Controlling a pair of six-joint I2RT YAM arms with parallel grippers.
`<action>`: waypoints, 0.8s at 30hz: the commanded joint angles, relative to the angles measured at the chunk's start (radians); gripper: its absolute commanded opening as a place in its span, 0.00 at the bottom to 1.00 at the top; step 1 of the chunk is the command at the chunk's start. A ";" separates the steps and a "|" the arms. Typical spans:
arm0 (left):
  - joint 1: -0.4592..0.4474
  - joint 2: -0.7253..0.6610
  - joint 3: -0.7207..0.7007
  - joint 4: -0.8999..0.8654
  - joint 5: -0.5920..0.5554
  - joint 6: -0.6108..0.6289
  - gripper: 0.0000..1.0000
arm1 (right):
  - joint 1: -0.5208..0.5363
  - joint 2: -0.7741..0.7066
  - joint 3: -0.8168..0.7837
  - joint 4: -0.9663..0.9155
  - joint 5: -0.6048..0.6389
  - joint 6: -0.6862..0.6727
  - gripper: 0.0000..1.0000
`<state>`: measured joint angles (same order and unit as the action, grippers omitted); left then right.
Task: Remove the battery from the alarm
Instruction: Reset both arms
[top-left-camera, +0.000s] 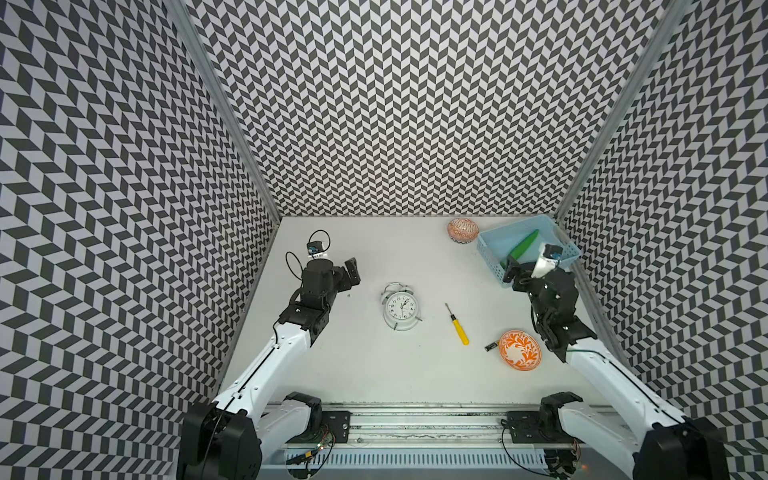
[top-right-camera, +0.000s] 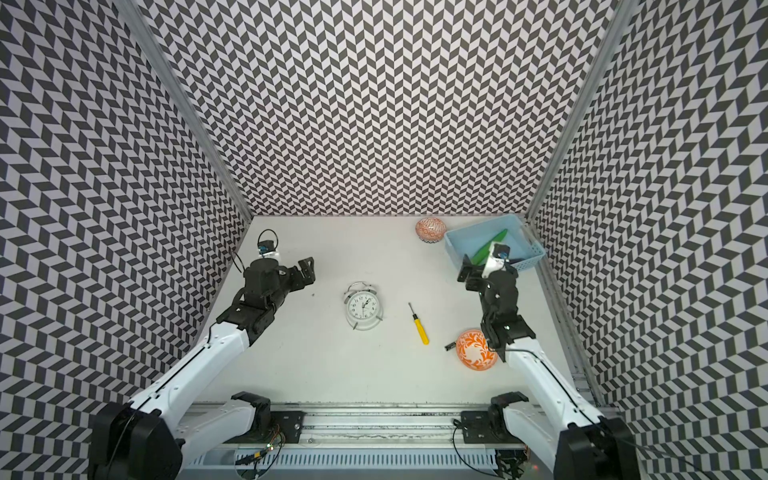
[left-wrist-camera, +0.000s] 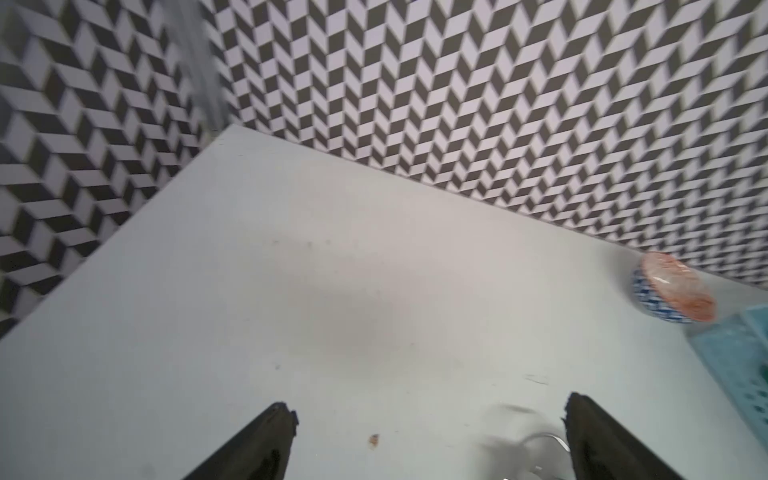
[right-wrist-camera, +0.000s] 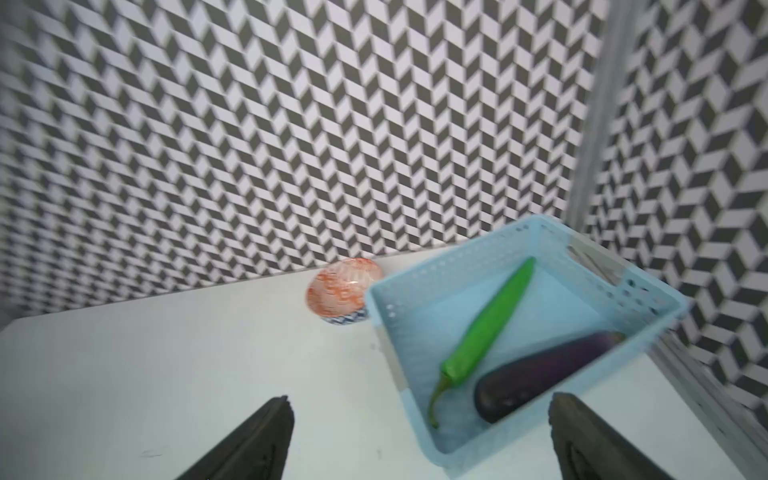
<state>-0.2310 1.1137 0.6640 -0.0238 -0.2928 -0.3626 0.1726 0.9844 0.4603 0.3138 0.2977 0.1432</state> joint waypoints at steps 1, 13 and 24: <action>0.083 0.056 -0.130 0.265 -0.154 0.084 1.00 | -0.038 -0.027 -0.171 0.298 0.185 -0.061 1.00; 0.236 0.318 -0.452 1.232 0.156 0.302 1.00 | -0.098 0.266 -0.385 0.950 -0.029 -0.148 0.99; 0.217 0.452 -0.401 1.281 0.178 0.346 1.00 | -0.125 0.593 -0.196 0.989 -0.171 -0.139 0.99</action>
<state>-0.0071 1.5620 0.2604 1.1820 -0.1356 -0.0425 0.0631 1.5539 0.1383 1.3018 0.1635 0.0032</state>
